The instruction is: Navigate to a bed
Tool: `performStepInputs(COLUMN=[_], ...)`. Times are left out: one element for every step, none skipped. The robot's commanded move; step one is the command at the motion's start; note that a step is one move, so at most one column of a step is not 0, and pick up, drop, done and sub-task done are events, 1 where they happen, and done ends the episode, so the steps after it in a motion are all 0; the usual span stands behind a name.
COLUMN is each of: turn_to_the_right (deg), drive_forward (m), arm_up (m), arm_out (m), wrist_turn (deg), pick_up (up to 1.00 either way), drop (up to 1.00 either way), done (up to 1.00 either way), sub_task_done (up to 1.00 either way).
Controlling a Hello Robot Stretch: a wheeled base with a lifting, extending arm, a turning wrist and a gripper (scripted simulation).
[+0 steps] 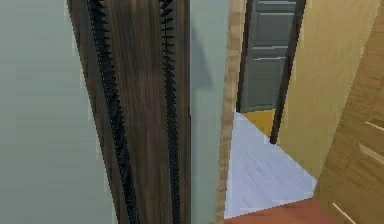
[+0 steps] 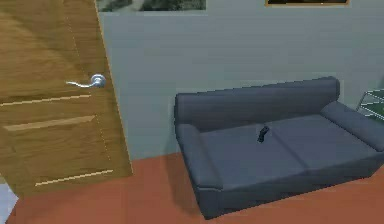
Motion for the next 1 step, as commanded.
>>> performStepInputs(turn_to_the_right=[18.0], drive_forward=[0.0], arm_up=[0.0], arm_out=[0.0], wrist_turn=[0.0], pick_up=[0.0], drop=[0.0], done=[0.0], sub_task_done=[0.0])
